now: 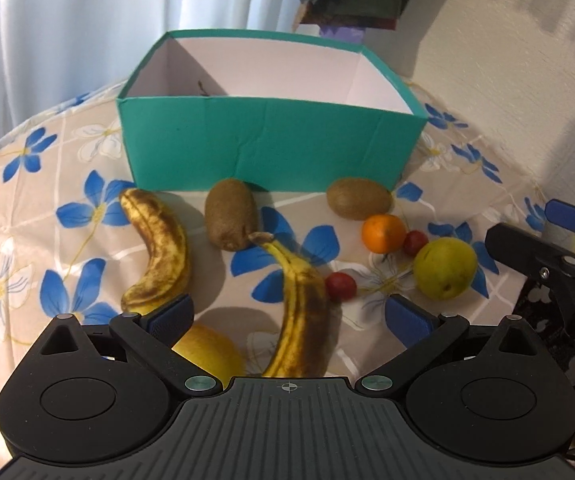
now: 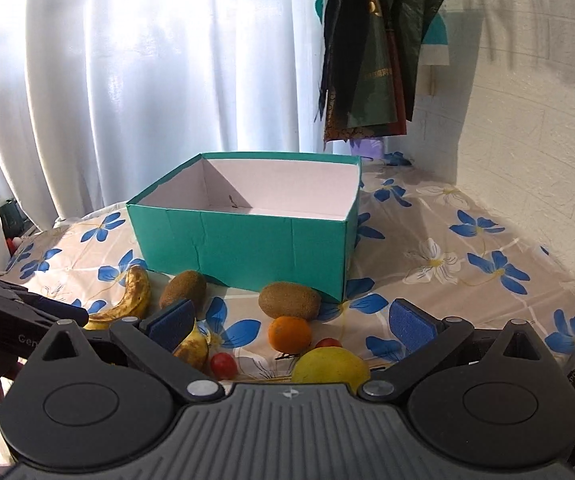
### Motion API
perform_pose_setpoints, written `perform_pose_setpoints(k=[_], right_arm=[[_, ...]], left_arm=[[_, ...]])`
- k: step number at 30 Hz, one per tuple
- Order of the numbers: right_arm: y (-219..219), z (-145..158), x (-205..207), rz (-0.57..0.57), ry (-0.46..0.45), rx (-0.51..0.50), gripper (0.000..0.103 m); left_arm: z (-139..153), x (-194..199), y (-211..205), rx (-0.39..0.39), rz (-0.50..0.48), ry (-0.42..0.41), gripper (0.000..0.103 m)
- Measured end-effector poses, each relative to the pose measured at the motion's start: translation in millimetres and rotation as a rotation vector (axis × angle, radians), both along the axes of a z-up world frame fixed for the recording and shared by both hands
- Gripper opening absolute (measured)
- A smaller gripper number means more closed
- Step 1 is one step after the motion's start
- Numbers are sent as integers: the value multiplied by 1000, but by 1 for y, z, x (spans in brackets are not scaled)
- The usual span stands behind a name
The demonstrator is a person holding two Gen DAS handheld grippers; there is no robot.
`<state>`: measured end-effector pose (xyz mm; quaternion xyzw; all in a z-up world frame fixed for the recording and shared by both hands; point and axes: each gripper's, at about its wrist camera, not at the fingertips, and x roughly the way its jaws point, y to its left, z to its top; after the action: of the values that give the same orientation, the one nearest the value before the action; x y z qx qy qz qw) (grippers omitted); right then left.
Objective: Organize fruits
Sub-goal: 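Move the left tool to the upright banana and close on its stem end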
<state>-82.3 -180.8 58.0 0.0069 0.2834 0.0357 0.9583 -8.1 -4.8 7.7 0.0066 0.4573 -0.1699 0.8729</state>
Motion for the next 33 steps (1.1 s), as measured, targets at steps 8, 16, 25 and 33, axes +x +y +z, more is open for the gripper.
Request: perform_pose_setpoints(k=[8,16,25,33], right_arm=[[-17,-7,0,-60,22,38,103],[-27,-17,4,-89,60,78,103],[-30,-26,13,-92,90,100,103],[-29,-26,17,-91,94,96,103]], left_arm=[[-18,4,-25,46,-99,20,66],[-28,12,-33,49,-156,57,63],[-47,24,-43,157,-124,153,51],[-54,26,-45,217,-104,179,41]])
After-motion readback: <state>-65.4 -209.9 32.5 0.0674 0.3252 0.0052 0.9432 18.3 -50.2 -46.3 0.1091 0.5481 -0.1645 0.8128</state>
